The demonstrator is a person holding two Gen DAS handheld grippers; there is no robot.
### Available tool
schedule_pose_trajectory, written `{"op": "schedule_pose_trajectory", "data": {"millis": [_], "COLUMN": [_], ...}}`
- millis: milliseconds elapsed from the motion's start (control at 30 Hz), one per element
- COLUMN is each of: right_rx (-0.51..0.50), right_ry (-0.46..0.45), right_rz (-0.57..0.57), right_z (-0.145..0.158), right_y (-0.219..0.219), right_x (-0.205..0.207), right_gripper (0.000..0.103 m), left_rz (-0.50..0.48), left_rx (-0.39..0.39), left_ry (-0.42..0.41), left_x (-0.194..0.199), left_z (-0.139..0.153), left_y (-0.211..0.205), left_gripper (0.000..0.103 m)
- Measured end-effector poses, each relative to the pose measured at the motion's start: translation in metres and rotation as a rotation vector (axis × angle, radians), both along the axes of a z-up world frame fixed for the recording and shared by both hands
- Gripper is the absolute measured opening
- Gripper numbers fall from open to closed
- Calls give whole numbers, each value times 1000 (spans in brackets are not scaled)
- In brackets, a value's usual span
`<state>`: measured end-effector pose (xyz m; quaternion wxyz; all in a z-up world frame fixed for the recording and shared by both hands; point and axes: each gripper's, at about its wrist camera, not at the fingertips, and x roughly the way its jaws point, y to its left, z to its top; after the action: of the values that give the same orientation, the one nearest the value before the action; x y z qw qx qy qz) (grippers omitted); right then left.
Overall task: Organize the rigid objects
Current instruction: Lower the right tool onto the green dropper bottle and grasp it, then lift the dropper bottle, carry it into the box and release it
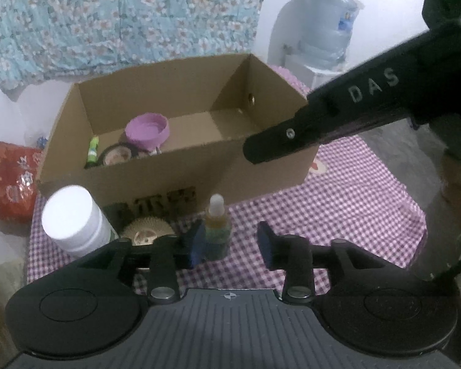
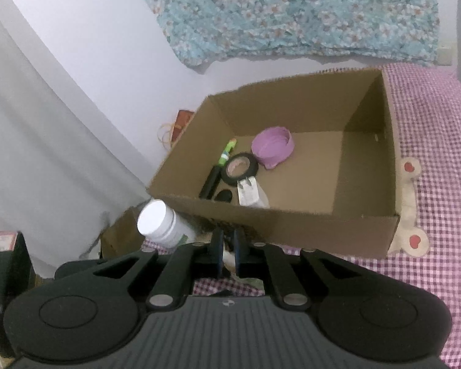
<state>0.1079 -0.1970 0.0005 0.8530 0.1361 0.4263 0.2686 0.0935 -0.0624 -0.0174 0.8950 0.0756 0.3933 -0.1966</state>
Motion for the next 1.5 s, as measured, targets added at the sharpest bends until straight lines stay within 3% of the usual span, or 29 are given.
{"op": "schedule_pose_trajectory", "data": {"millis": [33, 100, 167, 433, 633, 700, 800, 1000, 1200, 1500], "right_rx": [-9, -35, -65, -123, -125, -117, -137, -122, -113, -42], "right_ry": [9, 27, 27, 19, 18, 14, -11, 18, -15, -137], "right_rz": [11, 28, 44, 103, 125, 135, 126, 102, 105, 117], "right_z": [-4, -12, -19, -36, -46, -46, -43, -38, -8, 71], "right_y": [3, 9, 16, 33, 38, 39, 41, 37, 37, 31], "right_x": [0, 0, 1, 15, 22, 23, 21, 21, 7, 6], "right_gripper": [12, 33, 46, 45, 36, 26, 23, 22, 22, 22], "left_rz": [2, 3, 6, 19, 36, 41, 56, 53, 58, 82], "left_rx": [4, 13, 34, 63, 71, 75, 94, 83, 73, 34], "left_ry": [5, 2, -14, -41, -49, -50, -57, -59, -93, -214], "left_x": [1, 3, 5, 12, 18, 18, 19, 12, -5, -12], "left_z": [-3, -9, -15, -33, -40, -43, -45, -42, -17, 53], "left_y": [0, -1, -3, -11, -14, -15, -17, -16, -13, -4], "left_gripper": [40, 41, 41, 41, 41, 39, 31, 31, 31, 31]}}
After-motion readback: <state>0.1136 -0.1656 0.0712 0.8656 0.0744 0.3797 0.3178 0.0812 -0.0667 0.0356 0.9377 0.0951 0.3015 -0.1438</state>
